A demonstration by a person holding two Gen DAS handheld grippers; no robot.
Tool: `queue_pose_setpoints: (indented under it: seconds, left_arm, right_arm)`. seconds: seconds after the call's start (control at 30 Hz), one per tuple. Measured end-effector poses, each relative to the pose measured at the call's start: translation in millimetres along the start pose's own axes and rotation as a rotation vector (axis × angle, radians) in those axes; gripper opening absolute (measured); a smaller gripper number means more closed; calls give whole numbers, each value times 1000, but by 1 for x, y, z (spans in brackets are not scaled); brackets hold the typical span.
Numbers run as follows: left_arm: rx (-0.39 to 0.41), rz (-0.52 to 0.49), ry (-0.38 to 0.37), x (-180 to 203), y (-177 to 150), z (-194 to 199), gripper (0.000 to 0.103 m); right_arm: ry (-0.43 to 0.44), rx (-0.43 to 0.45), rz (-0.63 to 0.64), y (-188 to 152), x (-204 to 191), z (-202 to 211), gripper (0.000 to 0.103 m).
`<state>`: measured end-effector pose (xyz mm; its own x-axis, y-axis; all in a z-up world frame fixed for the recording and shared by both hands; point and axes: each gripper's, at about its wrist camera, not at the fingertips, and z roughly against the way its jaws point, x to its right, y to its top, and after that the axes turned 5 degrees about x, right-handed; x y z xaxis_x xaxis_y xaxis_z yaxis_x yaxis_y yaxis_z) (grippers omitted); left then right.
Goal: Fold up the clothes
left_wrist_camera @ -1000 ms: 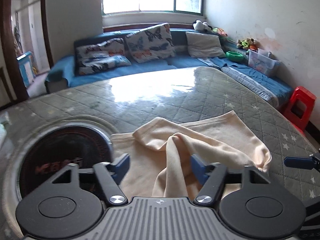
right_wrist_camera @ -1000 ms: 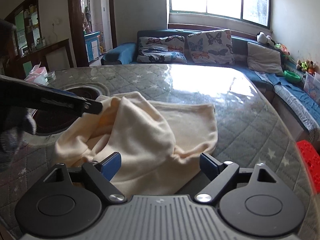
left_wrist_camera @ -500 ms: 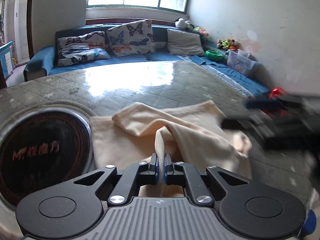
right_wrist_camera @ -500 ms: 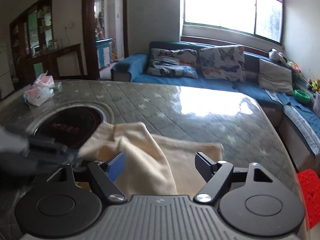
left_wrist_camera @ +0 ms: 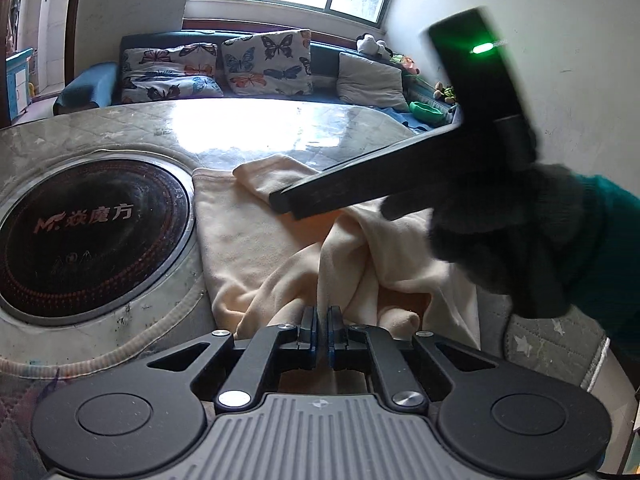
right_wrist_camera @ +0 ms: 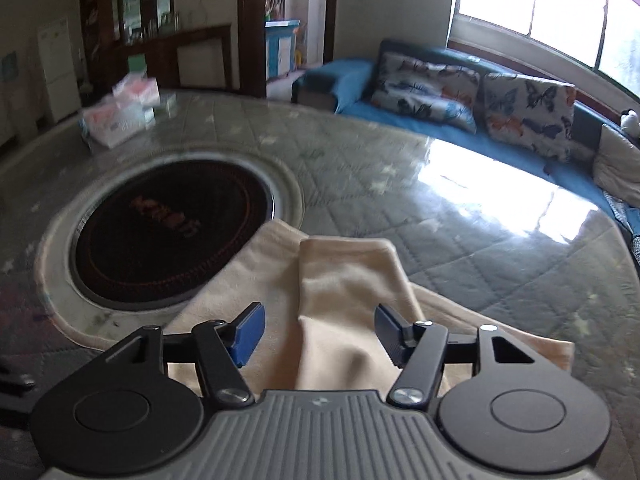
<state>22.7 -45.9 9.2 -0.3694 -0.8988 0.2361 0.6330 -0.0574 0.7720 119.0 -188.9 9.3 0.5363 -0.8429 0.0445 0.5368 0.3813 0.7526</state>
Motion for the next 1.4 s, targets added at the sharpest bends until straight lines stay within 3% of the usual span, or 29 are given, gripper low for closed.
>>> queue_pose_setpoints:
  seconds: [0.17, 0.33, 0.43, 0.47, 0.5, 0.63, 0.77, 0.87, 0.97, 1.07, 1.17, 1.4]
  left_arm:
    - [-8, -5, 2, 0, 0, -2, 7]
    - [-3, -35, 17, 4, 4, -3, 10]
    - [12, -56, 31, 7, 11, -3, 32]
    - [20, -67, 46, 10, 14, -3, 47]
    - [32, -85, 64, 13, 17, -3, 51]
    - [50, -128, 74, 19, 30, -16, 51]
    - [20, -140, 69, 19, 37, -38, 48]
    - [-17, -123, 63, 15, 35, -51, 25]
    - [-17, -123, 48, 15, 29, -53, 17]
    - [-9, -138, 47, 19, 24, -50, 15]
    - [-8, -135, 45, 19, 22, -50, 15]
    - [-17, -124, 42, 16, 23, -53, 17]
  right_arm:
    - [-15, -48, -22, -6, 9, -18, 52]
    - [-52, -34, -60, -8, 23, -10, 20]
    - [-89, -6, -85, -10, 33, 2, 10]
    - [-100, 3, -91, -11, 36, 7, 8]
    - [-108, 12, -95, -12, 39, 12, 7]
    - [-154, 54, -115, -19, 53, 36, 5]
    - [-179, 72, -149, -26, 66, 56, 5]
    - [-177, 78, -164, -30, 73, 66, 5]
    - [-130, 75, -161, -29, 73, 64, 10]
    - [-73, 73, -148, -24, 66, 53, 13]
    - [-12, 64, -136, -16, 55, 37, 26]
    - [38, 0, -87, -6, 31, -4, 33]
